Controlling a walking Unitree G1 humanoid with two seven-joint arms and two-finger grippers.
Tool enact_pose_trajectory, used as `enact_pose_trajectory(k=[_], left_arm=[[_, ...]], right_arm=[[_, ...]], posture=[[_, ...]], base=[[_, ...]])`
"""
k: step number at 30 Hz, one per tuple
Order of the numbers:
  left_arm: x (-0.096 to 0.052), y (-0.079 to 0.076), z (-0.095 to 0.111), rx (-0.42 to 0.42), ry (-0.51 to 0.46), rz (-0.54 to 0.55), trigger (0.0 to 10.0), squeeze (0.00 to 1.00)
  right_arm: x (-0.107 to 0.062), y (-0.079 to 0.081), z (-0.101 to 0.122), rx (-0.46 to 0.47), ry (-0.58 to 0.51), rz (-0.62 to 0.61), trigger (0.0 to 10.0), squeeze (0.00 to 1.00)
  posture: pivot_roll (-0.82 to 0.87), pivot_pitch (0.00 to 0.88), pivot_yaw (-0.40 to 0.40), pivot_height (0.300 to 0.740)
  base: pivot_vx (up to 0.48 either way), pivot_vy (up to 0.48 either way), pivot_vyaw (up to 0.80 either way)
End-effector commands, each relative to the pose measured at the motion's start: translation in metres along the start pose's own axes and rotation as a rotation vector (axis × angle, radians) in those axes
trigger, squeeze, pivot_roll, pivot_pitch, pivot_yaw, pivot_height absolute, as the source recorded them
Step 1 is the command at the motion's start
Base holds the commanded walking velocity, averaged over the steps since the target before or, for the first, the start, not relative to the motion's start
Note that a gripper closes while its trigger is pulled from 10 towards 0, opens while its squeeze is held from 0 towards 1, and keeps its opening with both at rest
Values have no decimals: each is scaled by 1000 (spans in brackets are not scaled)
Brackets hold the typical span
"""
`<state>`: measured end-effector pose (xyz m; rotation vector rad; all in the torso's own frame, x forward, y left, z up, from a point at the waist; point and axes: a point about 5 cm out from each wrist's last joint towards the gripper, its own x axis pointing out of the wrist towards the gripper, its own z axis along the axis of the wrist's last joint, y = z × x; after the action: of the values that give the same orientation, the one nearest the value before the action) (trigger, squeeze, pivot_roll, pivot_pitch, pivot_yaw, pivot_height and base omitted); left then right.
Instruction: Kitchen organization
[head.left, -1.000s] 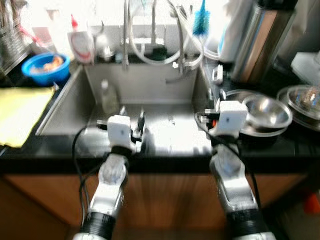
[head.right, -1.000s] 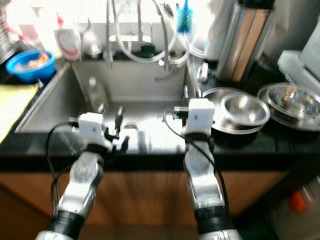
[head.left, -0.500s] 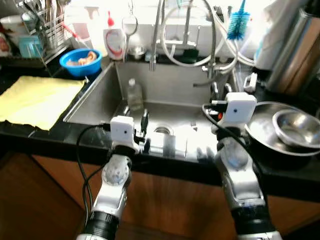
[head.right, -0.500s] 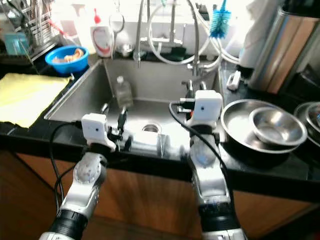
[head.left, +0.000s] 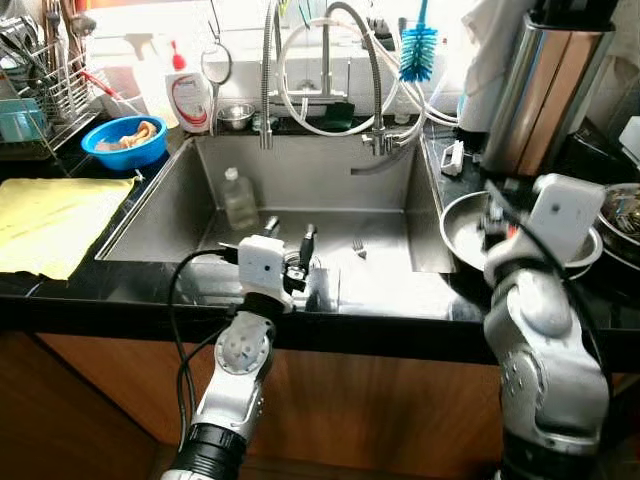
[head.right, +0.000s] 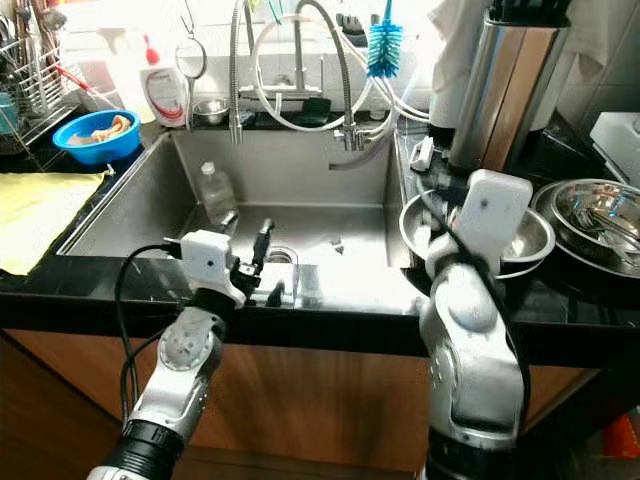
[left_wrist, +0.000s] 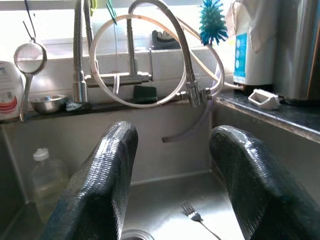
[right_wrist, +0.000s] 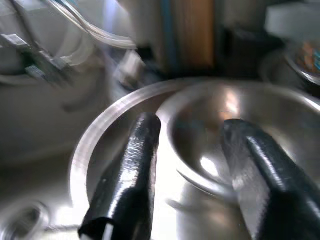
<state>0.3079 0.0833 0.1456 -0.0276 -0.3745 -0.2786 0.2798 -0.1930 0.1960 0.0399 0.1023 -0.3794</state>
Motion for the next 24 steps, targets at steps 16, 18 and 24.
enact_pose_trajectory(k=[16, 18, 24], left_arm=[[-1, 7, -4, -1, 31, 14, 10000, 0], [0, 6, -4, 0, 32, 11, 10000, 0], [1, 5, -4, 3, 33, 2, 10000, 0]], right_arm=[[15, 11, 31, -82, -16, 146, 10000, 0], [17, 15, 37, -93, -28, 174, 10000, 0], [23, 25, 46, -192, -17, 268, 10000, 0]], posture=[[-246, 0, 81, 740], [-249, 0, 83, 740], [-248, 0, 83, 740]], base=[[0, 0, 0], [0, 0, 0], [0, 0, 0]])
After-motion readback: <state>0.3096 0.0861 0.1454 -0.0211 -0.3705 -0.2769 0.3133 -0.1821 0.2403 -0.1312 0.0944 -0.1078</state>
